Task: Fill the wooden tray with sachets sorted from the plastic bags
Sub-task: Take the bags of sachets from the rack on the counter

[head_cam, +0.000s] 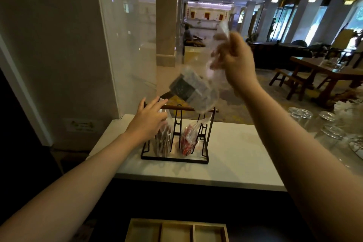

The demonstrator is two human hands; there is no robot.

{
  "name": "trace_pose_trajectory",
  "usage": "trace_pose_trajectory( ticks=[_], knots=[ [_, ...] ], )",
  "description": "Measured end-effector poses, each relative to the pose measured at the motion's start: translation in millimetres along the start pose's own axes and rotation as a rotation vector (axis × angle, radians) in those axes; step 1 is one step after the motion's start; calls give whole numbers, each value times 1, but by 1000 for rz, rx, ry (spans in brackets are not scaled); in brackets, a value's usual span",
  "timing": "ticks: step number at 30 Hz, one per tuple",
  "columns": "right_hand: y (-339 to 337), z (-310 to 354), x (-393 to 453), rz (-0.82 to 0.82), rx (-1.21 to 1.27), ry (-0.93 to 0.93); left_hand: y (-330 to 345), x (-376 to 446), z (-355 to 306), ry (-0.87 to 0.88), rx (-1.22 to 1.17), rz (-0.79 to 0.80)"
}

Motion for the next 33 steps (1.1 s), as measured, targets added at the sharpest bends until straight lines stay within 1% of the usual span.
trace_pose_trajectory(
  ticks=[2,4,6,10,13,15,17,19,21,24,27,29,31,33],
  knots=[
    [8,-14,-24,65,-143,15,-1,4,-1,-43,-98,-23],
    [23,-33,-52,162,-236,19,-7,7,-2,-80,-216,-60],
    [42,-55,-78,253,-348,24,-16,10,-3,-129,-372,-116],
    [65,-83,-117,398,-502,115,-26,10,4,-211,-703,-143],
    [64,-85,-127,449,-605,135,-36,6,3,-234,-781,-213],
    [62,-82,-129,486,-662,83,-42,6,1,-256,-838,-244],
    [66,-79,-136,565,-712,-3,-45,7,2,-276,-916,-257],
    [73,-77,-145,627,-812,-109,-44,7,8,-305,-1012,-285],
    [81,-77,-148,603,-952,-230,-43,7,12,-348,-1071,-311],
    [88,-68,-146,517,-1044,-453,-41,5,10,-362,-1053,-268],
    [93,-68,-142,464,-1104,-678,-40,4,4,-294,-871,-151],
    [96,-75,-136,480,-1139,-724,-34,3,2,-250,-687,-78],
    [98,-83,-129,541,-1187,-690,-26,3,2,-196,-520,-15],
    [100,-87,-125,597,-1231,-632,-21,4,3,-165,-457,11]
  ],
)
Point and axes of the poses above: each hand's wrist, its own x-axis towards the middle knuckle, its own y-axis out of the palm, z = x × y, the point moved 4 cm from there along x, towards the middle knuckle, and after that the axes turned 14 degrees about -x, right-handed, at the moved point
